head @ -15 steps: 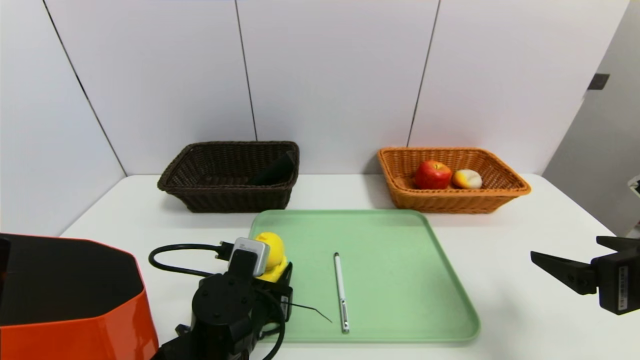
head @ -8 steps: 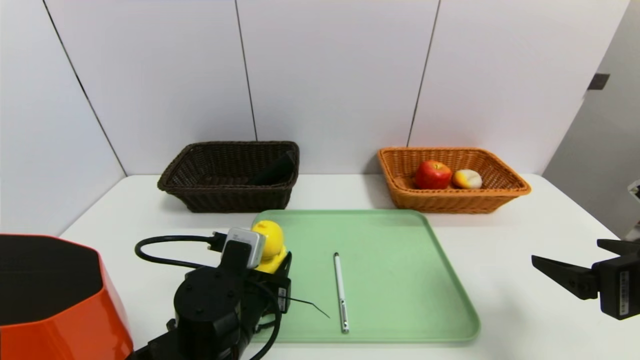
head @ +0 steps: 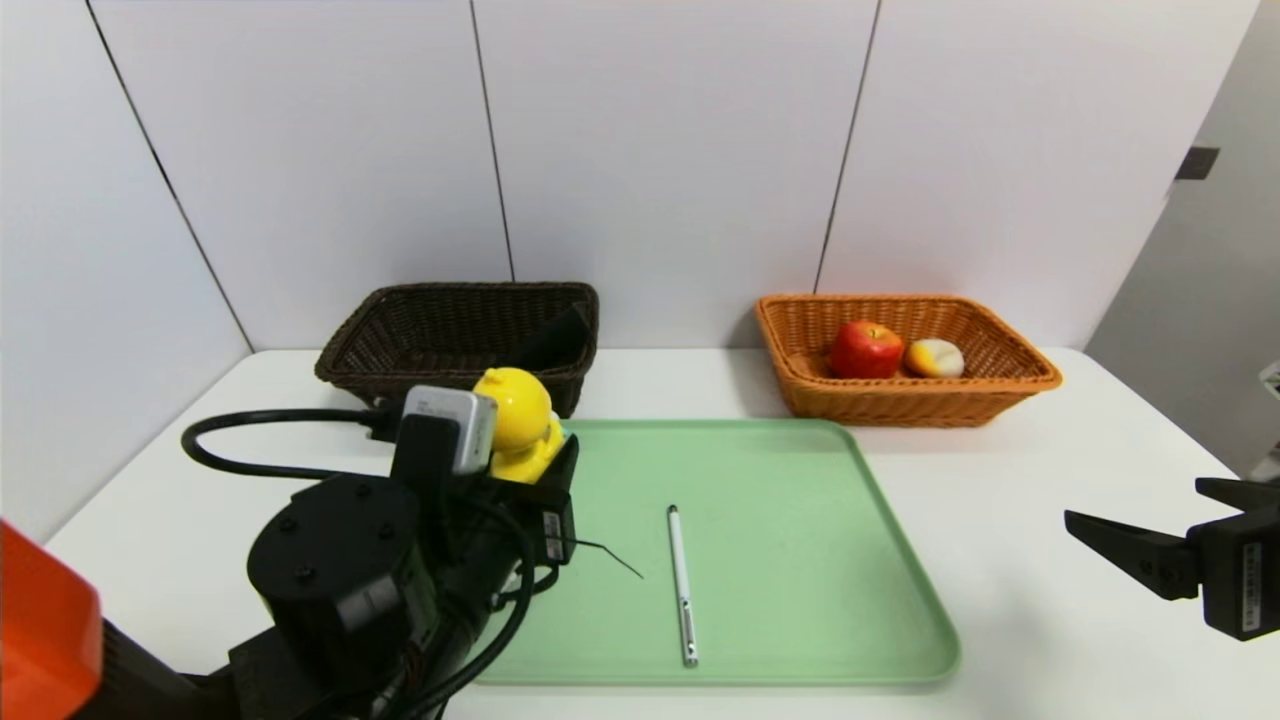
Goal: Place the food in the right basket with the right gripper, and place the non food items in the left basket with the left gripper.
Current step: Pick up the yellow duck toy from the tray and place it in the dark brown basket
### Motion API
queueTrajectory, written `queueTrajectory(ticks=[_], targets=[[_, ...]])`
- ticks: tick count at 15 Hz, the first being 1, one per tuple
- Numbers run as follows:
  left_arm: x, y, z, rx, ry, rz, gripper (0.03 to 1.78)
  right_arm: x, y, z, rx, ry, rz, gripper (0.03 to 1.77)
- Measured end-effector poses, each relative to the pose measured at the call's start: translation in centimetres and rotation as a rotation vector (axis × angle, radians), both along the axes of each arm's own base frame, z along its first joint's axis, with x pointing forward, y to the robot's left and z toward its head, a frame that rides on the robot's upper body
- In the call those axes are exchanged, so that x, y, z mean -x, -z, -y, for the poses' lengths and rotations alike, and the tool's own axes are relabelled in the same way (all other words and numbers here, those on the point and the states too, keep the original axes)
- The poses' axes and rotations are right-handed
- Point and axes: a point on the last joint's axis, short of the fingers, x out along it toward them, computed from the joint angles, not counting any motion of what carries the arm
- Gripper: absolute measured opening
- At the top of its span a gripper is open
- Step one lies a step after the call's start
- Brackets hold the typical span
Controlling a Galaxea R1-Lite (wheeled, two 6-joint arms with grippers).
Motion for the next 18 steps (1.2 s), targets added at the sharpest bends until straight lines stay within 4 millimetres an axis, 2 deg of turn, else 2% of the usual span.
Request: queueTrajectory(ticks=[4,6,8,11,15,18], targets=[[-1.8,-5.9,-1.9,0.009,-0.028,0.002,0.88,0.2,-0.1,0.1,-0.004,0.002,0.009,1.70],[-3.1,-8.8,-3.9,-0.001,-0.039,-0.035,0.88,0.3,-0.2,0.1,-0.006,0.003,0.014,1.70],[-4.2,-10.7,-6.0,-0.001,-0.066,-0.094,0.88,0.4,-0.3,0.1,-0.011,0.003,0.021,1.70],[-6.3,-12.0,-8.6,-0.011,-0.136,-0.143,0.88,0.7,-0.3,0.2,-0.014,0.006,0.025,1.70],[-10.3,-13.0,-10.5,-0.001,-0.230,-0.127,0.88,0.8,-0.1,0.3,-0.015,0.004,0.021,1.70],[-13.0,-12.5,-11.5,-0.012,-0.185,-0.206,0.88,0.8,0.0,0.3,-0.015,0.002,0.019,1.70]])
